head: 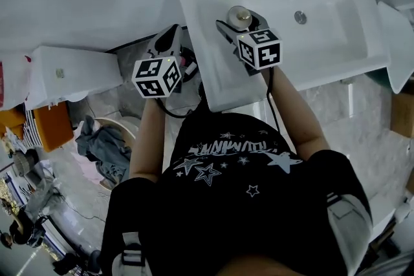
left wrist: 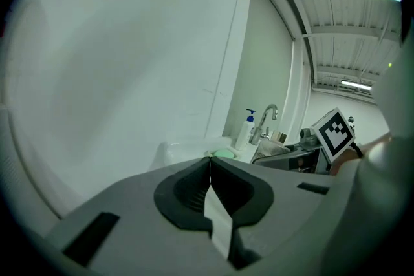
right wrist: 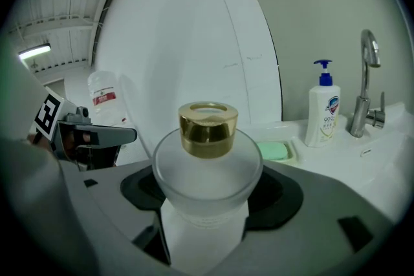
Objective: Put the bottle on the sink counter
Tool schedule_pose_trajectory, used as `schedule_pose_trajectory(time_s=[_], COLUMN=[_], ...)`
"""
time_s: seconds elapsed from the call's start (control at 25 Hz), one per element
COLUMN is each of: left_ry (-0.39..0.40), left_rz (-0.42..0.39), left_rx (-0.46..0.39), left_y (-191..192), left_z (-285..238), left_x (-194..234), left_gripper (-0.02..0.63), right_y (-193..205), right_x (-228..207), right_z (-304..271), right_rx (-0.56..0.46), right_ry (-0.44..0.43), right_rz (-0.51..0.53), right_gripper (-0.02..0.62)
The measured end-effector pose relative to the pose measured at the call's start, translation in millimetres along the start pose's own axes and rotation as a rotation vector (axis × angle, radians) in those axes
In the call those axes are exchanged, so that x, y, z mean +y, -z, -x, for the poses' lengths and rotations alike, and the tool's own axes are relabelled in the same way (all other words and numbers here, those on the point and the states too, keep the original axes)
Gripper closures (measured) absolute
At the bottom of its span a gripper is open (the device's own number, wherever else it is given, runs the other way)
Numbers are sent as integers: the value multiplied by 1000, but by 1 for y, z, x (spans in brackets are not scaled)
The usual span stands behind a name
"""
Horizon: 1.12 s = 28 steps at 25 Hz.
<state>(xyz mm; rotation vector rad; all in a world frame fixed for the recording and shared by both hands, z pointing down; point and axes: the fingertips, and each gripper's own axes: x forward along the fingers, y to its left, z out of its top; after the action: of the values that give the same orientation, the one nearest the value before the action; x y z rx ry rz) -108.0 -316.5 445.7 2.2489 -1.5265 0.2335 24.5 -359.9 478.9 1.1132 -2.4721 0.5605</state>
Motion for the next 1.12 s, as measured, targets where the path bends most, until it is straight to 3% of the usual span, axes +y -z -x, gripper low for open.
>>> schedule_pose_trajectory(time_s=[0.72,1.12], left_ry=[24,44], left_rz=[31,55], left_rx=[36,55], left_y=[-10,-7], left_z=[-65,-81], left_x=[80,97], left_gripper=[598,598], right_y=[-26,-24], right_x=[-23,-31], right_z=[-126,-166], right_rx=[39,62], right_ry=[143,209], right_rz=[93,93], right_gripper=[273,273])
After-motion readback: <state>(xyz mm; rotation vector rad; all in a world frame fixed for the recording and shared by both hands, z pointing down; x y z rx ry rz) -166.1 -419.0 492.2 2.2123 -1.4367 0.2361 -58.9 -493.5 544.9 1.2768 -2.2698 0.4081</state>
